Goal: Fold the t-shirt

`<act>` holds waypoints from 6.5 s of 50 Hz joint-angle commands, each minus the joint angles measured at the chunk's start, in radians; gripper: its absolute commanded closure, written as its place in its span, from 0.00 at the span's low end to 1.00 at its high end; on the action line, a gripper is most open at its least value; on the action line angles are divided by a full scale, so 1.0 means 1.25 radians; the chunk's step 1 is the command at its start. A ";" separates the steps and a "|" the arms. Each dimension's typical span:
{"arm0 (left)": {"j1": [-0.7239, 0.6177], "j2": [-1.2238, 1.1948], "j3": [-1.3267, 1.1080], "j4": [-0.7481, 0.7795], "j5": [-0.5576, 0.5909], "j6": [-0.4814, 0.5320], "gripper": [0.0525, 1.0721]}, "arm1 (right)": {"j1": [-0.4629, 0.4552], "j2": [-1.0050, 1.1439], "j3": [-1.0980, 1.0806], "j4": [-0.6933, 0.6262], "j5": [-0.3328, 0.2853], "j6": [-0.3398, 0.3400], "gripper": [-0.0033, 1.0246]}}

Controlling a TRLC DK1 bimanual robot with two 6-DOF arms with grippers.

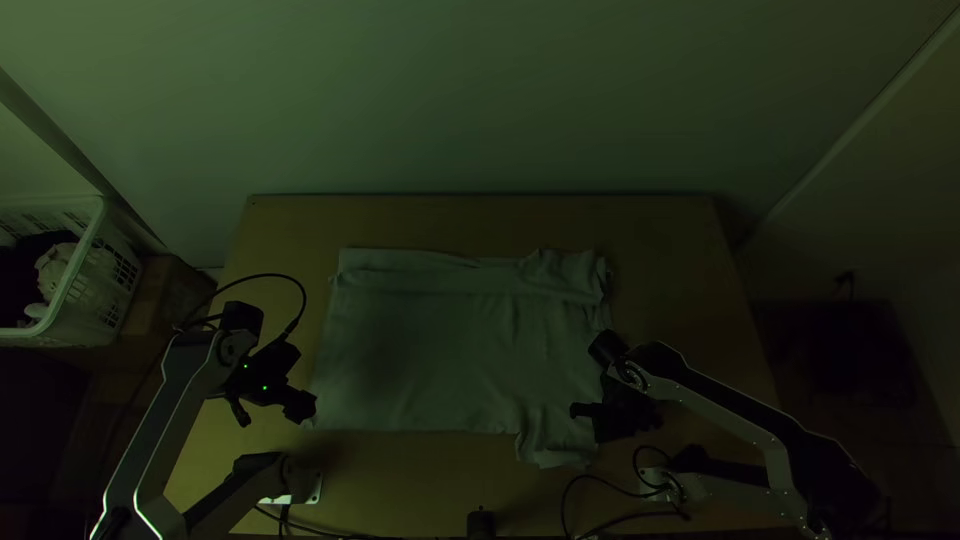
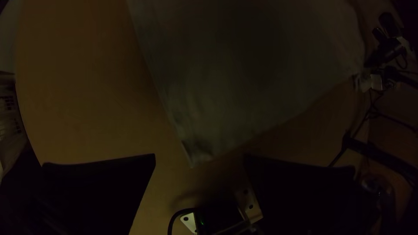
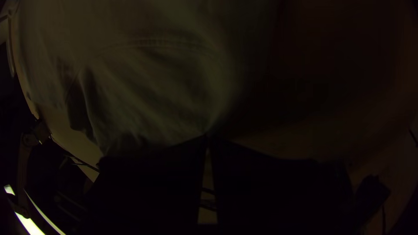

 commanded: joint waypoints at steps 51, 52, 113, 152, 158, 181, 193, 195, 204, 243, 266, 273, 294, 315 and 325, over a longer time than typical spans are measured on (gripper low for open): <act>-0.177 0.046 -0.184 0.177 -0.128 -0.037 0.46 | -0.009 -0.008 -0.011 0.048 0.019 -0.005 0.97; -0.181 0.043 -0.185 0.177 -0.128 -0.037 0.50 | -0.010 -0.008 -0.011 0.048 0.019 -0.006 0.97; -0.096 0.168 0.047 0.311 -0.081 -0.055 0.97 | -0.198 -0.146 0.152 -0.064 0.128 -0.078 0.97; -0.085 0.399 0.376 0.324 -0.076 -0.092 0.97 | -0.291 0.106 0.399 0.020 0.182 -0.133 0.97; -0.089 0.441 0.421 0.327 -0.070 -0.100 0.97 | -0.296 0.154 0.435 0.039 0.182 -0.133 0.97; -0.078 0.593 0.580 0.331 -0.064 -0.111 0.97 | -0.323 0.339 0.618 0.081 0.193 -0.145 0.97; -0.071 0.655 0.653 0.332 -0.064 -0.119 0.97 | -0.335 0.437 0.719 0.085 0.192 -0.151 0.97; -0.070 0.665 0.663 0.332 -0.064 -0.120 0.97 | -0.337 0.454 0.735 0.085 0.193 -0.153 0.97; -0.070 0.711 0.711 0.332 -0.064 -0.137 0.97 | -0.352 0.513 0.786 0.085 0.193 -0.159 0.97; 0.049 0.723 0.704 0.358 0.185 -0.286 0.04 | -0.391 0.471 0.828 0.151 0.314 -0.237 0.09; 0.169 0.736 0.588 0.358 0.466 -0.280 0.04 | -0.422 0.279 0.805 0.150 0.287 -0.224 0.04; 0.170 0.754 0.563 0.358 0.489 -0.272 0.04 | -0.422 0.236 0.783 0.150 0.287 -0.206 0.04; 0.119 0.784 0.483 0.405 0.524 -0.293 0.04 | -0.415 0.154 0.730 0.150 0.287 -0.175 0.04; -0.024 0.787 0.468 0.505 0.519 -0.423 0.04 | -0.410 0.098 0.693 0.150 0.287 -0.168 0.04; -0.073 0.813 0.472 0.549 0.465 -0.532 0.04 | -0.410 0.071 0.669 0.150 0.287 -0.169 0.04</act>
